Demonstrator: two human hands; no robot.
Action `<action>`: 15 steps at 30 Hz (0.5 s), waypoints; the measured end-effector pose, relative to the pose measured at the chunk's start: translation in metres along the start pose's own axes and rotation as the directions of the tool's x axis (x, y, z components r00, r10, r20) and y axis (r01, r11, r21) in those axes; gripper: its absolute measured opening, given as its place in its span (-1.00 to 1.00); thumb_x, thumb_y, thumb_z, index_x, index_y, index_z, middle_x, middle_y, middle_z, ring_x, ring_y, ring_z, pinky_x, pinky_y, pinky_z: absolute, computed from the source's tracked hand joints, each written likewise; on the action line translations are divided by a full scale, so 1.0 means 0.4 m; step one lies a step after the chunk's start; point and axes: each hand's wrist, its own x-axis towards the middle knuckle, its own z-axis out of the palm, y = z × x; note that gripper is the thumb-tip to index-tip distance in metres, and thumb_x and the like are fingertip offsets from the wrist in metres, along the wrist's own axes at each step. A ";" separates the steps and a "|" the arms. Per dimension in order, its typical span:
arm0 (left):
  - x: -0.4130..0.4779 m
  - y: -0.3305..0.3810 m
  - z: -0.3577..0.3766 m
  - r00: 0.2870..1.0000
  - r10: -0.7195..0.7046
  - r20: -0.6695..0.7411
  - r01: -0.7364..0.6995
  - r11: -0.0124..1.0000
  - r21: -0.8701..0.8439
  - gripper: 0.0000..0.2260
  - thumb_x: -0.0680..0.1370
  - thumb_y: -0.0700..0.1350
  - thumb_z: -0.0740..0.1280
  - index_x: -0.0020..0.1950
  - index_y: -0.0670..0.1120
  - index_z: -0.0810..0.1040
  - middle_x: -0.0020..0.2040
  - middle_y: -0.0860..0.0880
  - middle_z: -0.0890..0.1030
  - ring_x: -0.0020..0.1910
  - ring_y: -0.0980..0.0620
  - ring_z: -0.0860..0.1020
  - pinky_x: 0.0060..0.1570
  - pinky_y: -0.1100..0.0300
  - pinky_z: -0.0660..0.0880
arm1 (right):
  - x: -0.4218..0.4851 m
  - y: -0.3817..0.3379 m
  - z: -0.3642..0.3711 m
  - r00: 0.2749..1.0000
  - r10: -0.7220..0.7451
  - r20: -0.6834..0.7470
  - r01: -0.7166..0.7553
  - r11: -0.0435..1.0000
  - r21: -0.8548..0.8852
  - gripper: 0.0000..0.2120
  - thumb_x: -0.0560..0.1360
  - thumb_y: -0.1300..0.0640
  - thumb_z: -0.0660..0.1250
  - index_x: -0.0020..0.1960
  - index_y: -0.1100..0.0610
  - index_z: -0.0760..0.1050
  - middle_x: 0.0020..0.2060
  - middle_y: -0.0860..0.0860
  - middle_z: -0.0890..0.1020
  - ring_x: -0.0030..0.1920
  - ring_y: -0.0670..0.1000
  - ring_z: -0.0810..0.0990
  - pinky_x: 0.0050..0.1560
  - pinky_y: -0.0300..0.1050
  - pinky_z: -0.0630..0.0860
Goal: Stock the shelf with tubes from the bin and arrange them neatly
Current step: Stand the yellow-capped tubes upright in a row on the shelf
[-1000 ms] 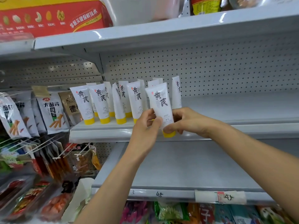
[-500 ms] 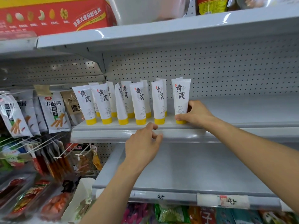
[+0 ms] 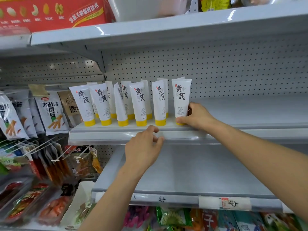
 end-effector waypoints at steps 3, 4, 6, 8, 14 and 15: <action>-0.008 0.005 -0.002 1.000 0.000 -0.004 0.000 1.000 -0.009 -0.73 0.59 0.11 0.21 0.27 0.11 0.43 0.06 0.18 0.63 0.13 0.01 0.55 0.07 0.06 0.51 | -0.025 0.011 -0.010 1.000 0.008 -0.013 -0.008 0.999 -0.047 -0.48 0.35 0.00 0.49 0.23 0.15 0.44 0.11 0.03 0.60 0.09 0.06 0.58 0.11 -0.01 0.52; -0.014 0.007 -0.002 1.000 0.001 -0.004 -0.001 1.000 -0.012 -0.73 0.59 0.11 0.20 0.27 0.11 0.43 0.07 0.18 0.63 0.13 0.01 0.55 0.07 0.05 0.51 | -0.038 0.016 -0.014 1.000 0.008 -0.011 -0.009 0.996 -0.084 -0.45 0.38 -0.01 0.47 0.29 0.16 0.41 0.15 0.03 0.58 0.11 0.06 0.56 0.11 -0.02 0.50; -0.028 0.005 0.001 1.000 0.000 -0.003 0.000 1.000 -0.017 -0.73 0.59 0.11 0.20 0.27 0.11 0.42 0.08 0.19 0.63 0.12 0.01 0.56 0.07 0.02 0.52 | -0.069 0.024 -0.025 1.000 -0.010 -0.012 0.008 0.981 -0.192 -0.43 0.43 -0.04 0.41 0.36 0.15 0.36 0.23 0.04 0.54 0.18 0.08 0.53 0.14 -0.02 0.48; -0.047 -0.002 0.006 1.000 -0.009 0.004 0.009 1.000 -0.025 -0.72 0.59 0.09 0.21 0.28 0.11 0.42 0.08 0.20 0.62 0.13 0.01 0.56 0.08 0.00 0.52 | -0.106 0.033 -0.035 0.995 -0.087 -0.051 0.068 0.952 -0.299 -0.52 0.48 0.00 0.35 0.34 0.13 0.38 0.26 0.05 0.51 0.25 0.09 0.49 0.20 0.01 0.44; -0.119 -0.039 0.038 0.999 -0.051 -0.015 0.049 0.996 -0.080 -0.73 0.58 0.06 0.25 0.27 0.10 0.46 0.07 0.18 0.62 0.05 0.06 0.57 0.01 0.10 0.51 | -0.248 0.043 0.025 0.910 -0.412 -0.049 0.361 0.844 -0.396 -0.67 0.49 0.09 0.31 0.25 0.06 0.45 0.16 0.04 0.53 0.19 0.11 0.47 0.13 0.03 0.38; -0.134 -0.054 0.048 0.998 -0.059 -0.008 0.058 0.995 -0.080 -0.72 0.57 0.06 0.26 0.27 0.09 0.47 0.07 0.17 0.62 0.02 0.06 0.58 0.01 0.10 0.51 | -0.270 0.041 0.053 0.901 -0.434 -0.006 0.399 0.833 -0.382 -0.67 0.49 0.09 0.32 0.25 0.06 0.45 0.16 0.03 0.53 0.18 0.10 0.48 0.12 0.02 0.40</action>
